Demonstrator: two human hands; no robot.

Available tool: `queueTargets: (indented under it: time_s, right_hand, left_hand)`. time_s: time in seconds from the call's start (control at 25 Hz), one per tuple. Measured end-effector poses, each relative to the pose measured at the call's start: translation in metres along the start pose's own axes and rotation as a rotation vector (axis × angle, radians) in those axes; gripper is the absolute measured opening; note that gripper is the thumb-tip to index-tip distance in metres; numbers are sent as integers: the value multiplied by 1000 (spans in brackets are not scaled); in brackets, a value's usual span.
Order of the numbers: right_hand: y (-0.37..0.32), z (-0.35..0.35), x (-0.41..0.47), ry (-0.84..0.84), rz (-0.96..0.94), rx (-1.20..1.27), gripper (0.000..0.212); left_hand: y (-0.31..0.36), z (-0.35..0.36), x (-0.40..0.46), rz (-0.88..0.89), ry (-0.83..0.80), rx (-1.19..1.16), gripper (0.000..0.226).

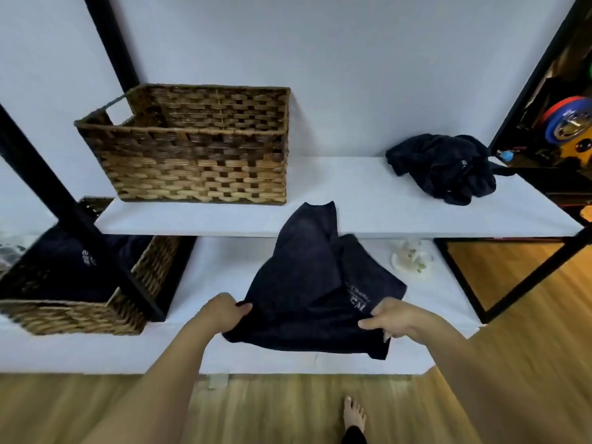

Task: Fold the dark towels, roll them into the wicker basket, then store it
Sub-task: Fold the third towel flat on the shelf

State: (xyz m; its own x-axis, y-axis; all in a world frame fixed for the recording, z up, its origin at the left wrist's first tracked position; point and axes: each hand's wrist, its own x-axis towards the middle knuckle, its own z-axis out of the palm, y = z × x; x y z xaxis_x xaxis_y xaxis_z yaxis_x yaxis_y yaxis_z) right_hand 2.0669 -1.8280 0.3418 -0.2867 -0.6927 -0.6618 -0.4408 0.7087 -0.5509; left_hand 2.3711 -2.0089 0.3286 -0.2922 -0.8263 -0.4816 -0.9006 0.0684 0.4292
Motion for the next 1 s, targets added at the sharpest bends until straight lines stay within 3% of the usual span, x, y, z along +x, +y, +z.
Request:
queueTargets:
  time_s: [0.12,0.28,0.4,0.52,0.6,0.8,0.84,1.0]
  right_hand:
    - [-14,23,0,-54,-150,135,32]
    - [-54,52,5,121,-316,444,30]
    - [-81,66,2,134,-327,675,25]
    - [-91,76,-1,147,-273,700,22]
    - [-90,81,-3,166,-244,636,19]
    - [-80,72,-5,206,-269,700,18]
    - [-79,70,-7,205,-274,710,17]
    - [-70,62,-5,284,-229,673,12]
  left_hand:
    - [-40,-6,-21,-191,-59,1,48]
    - [-60,-43,-50,-223,151,-639,48]
    - [-66,-60,-77,-139,200,-955,26]
    - [-81,-56,-86,-54,122,-907,17]
    - [-87,-48,-89,-47,164,-808,19]
    - [-75,-52,-94,6,360,-246,20]
    - [-71,-54,-94,-4,409,-239,15]
    - [-55,-66,-89,-25,460,-364,33]
